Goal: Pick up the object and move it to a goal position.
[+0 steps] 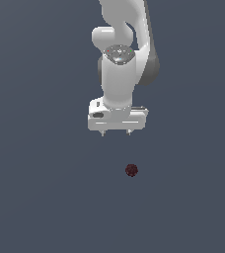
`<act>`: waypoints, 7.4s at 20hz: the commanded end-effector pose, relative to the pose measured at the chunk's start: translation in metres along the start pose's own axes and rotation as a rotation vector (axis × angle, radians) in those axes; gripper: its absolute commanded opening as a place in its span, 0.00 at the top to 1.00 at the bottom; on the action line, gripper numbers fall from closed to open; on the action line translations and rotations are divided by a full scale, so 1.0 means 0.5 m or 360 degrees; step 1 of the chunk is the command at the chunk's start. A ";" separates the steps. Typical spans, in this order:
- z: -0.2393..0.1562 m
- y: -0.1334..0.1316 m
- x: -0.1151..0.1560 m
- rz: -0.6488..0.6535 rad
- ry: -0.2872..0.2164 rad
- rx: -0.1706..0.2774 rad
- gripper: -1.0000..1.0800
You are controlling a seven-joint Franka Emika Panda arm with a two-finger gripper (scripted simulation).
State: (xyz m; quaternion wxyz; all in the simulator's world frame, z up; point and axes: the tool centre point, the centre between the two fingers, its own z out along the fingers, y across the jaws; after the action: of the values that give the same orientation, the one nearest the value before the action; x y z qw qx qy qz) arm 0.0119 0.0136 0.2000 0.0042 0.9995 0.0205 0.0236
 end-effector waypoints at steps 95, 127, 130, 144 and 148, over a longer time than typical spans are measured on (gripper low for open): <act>0.351 -0.144 0.152 -0.2107 -0.0054 0.0062 0.04; 0.263 0.126 0.158 -0.2107 -0.0055 0.0063 1.00; 0.241 0.195 0.160 -0.2107 -0.0054 0.0063 1.00; 0.164 0.433 0.176 -0.2107 -0.0054 0.0063 1.00; 0.159 0.452 0.179 -0.2107 -0.0054 0.0063 1.00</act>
State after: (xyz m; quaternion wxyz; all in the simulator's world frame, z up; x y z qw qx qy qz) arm 0.1132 -0.2063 0.1254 -0.0004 0.7764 0.6302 -0.0004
